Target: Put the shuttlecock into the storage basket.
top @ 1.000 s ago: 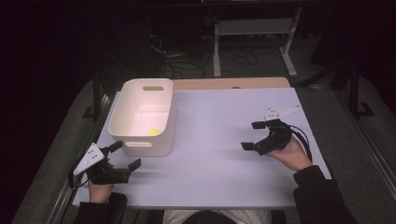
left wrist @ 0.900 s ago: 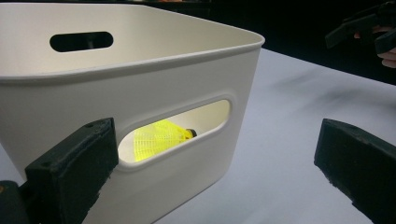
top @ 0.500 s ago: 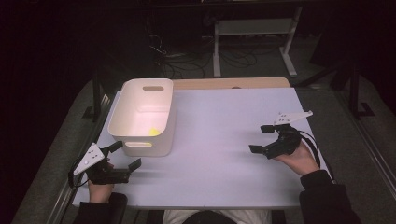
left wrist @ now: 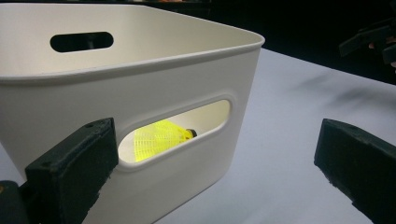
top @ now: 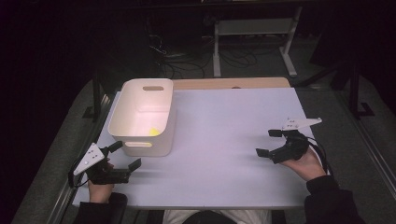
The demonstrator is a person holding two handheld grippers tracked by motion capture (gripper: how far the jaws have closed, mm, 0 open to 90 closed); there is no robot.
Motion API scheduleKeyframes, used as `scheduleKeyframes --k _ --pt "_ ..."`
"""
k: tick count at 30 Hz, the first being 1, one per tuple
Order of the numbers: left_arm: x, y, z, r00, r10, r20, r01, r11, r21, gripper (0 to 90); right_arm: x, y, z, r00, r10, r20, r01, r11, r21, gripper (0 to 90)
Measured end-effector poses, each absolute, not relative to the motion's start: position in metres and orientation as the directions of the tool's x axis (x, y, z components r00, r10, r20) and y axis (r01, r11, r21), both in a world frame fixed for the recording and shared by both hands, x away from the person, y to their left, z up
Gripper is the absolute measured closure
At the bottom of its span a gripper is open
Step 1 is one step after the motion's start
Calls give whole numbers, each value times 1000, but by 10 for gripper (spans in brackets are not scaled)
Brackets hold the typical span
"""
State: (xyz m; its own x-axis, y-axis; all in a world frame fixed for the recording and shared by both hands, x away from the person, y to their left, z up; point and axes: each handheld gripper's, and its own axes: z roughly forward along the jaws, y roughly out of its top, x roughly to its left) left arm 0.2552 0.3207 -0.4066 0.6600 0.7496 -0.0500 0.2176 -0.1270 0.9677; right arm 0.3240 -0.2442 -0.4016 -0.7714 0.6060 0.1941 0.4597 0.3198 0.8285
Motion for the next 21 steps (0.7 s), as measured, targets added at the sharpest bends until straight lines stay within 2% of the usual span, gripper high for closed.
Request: scheduleKeyframes --k 21 --pt "255 321 -407 660 749 -51 218 -126 968 0 300 -273 -416 -725 666 176 468 289 835 0"
